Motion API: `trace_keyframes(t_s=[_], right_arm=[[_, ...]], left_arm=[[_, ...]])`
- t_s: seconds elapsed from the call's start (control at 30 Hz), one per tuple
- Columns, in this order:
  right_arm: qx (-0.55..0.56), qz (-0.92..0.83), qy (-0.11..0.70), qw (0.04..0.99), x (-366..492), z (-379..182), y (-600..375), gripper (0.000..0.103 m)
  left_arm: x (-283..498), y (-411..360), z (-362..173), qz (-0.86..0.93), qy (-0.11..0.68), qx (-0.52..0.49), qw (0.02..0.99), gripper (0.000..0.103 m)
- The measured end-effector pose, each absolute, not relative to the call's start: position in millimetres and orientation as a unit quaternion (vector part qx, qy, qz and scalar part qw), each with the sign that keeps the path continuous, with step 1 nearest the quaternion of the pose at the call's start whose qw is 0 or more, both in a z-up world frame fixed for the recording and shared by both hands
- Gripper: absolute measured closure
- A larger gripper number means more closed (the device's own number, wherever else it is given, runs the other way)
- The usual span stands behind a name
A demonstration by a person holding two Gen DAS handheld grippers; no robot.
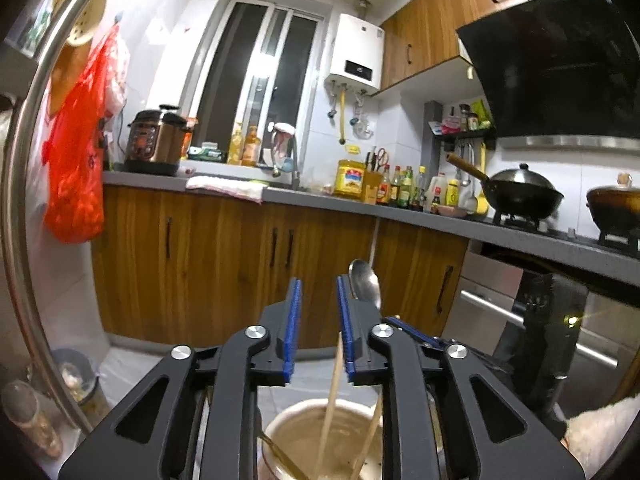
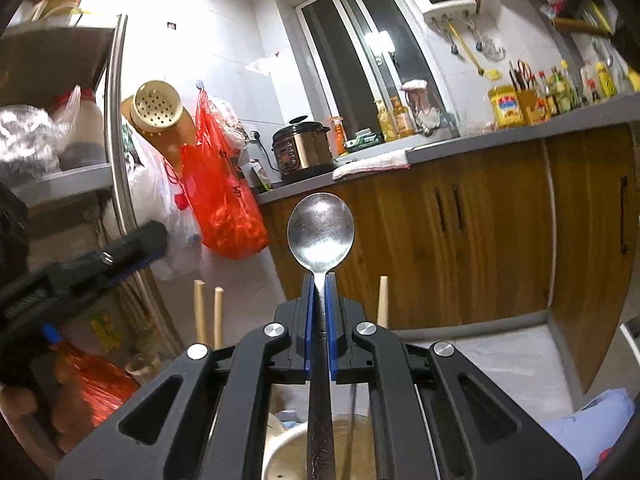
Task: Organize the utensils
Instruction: 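Drop the chopstick in the larger pot while the right tool drops the spoon in the smaller pot, then move both open tools back down to the utensil pile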
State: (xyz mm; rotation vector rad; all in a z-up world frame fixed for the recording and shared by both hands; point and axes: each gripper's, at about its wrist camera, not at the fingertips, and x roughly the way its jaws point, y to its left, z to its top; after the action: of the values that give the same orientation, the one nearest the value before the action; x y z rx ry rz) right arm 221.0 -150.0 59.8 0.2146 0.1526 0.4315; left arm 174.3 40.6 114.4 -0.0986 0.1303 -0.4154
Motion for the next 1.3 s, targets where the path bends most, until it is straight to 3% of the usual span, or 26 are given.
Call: trace_keyframes(t_s=[0.17,0.4,0.47,0.53,0.9,1.03,1.17,1.3], right_arm=[[0.056,0.199,0.051,0.977,207,55,-145,0.097],[0.052,0.186,0.072,0.979,188,53,-159,0.097],[0.06,0.18,0.082,0.978,183,52,-164,0.097],[0.064,0.167,0.097,0.979,176,48,-168,0.097],[0.094,0.138,0.175,0.97,165,33,-177,0.097],[0.106,0.137,0.178,0.969,155,38,-184,0.064],[0.118,0.135,0.182,0.967,130,43,-196,0.063],[0.157,0.141,0.199,0.957,92,35,-216,0.05]], left_arm=[[155,36,114,-0.217,0.055,-0.028,0.974,0.067],[124,35,116,-0.209,0.051,-0.011,0.976,0.065],[115,38,116,-0.2,0.053,-0.019,0.978,0.053],[107,42,115,-0.185,0.059,-0.035,0.98,0.049],[69,23,92,-0.103,0.108,-0.026,0.988,0.045],[58,20,87,-0.09,0.121,-0.014,0.988,0.043],[39,26,80,-0.074,0.128,-0.014,0.989,0.036],[23,35,68,-0.058,0.144,-0.03,0.987,0.034]])
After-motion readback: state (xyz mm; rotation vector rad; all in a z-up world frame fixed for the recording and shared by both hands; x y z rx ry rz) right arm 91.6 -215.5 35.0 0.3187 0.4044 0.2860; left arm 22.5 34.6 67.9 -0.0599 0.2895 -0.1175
